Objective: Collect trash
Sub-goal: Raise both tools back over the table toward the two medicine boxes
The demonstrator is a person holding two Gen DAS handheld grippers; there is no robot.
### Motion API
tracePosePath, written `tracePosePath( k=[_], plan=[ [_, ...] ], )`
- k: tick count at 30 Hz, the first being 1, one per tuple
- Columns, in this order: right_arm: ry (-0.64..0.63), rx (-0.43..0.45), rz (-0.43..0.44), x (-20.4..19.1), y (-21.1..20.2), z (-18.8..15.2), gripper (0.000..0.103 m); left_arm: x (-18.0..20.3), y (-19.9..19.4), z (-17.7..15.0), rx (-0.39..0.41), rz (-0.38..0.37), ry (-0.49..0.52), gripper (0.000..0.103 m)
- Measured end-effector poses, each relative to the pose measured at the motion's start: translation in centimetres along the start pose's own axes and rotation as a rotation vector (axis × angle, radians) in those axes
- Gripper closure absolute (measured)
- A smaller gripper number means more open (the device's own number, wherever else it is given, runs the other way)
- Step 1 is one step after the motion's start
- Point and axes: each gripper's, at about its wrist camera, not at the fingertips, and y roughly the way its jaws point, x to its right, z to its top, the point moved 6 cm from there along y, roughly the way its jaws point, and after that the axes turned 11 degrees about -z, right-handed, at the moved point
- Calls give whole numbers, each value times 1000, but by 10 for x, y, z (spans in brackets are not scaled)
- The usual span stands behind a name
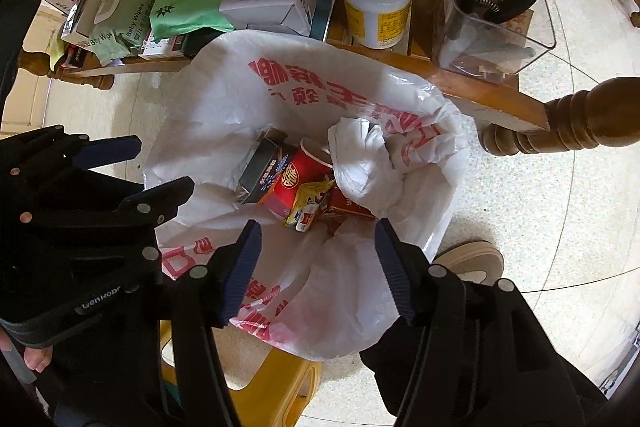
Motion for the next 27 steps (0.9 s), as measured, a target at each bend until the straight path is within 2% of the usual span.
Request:
tracePosePath(
  k=[6, 11, 14, 15, 18, 21, 27],
  plan=[
    [-1, 18, -9, -2, -13, -12, 45, 5, -14, -12, 39, 48, 40, 40],
    [-31, 52, -20, -8, -39, -27, 43, 10, -27, -26, 32, 32, 57, 32],
    [-40, 109, -4, -10, -67, -37, 26, 14, -48, -37, 44, 6, 72, 29],
    [-44, 134, 14, -12, -81, -41, 22, 17, -59, -42, 59, -18, 74, 28],
    [-82, 183, 50, -21, -119, -53, 20, 22, -96, -57, 102, -82, 81, 22],
    [-146, 236, 65, -32, -160, -65, 19, 29, -135, -69, 137, -109, 107, 19],
    [-268, 351, 69, -38, -250, -75, 16, 37, -243, -70, 238, -86, 168, 18]
  ],
)
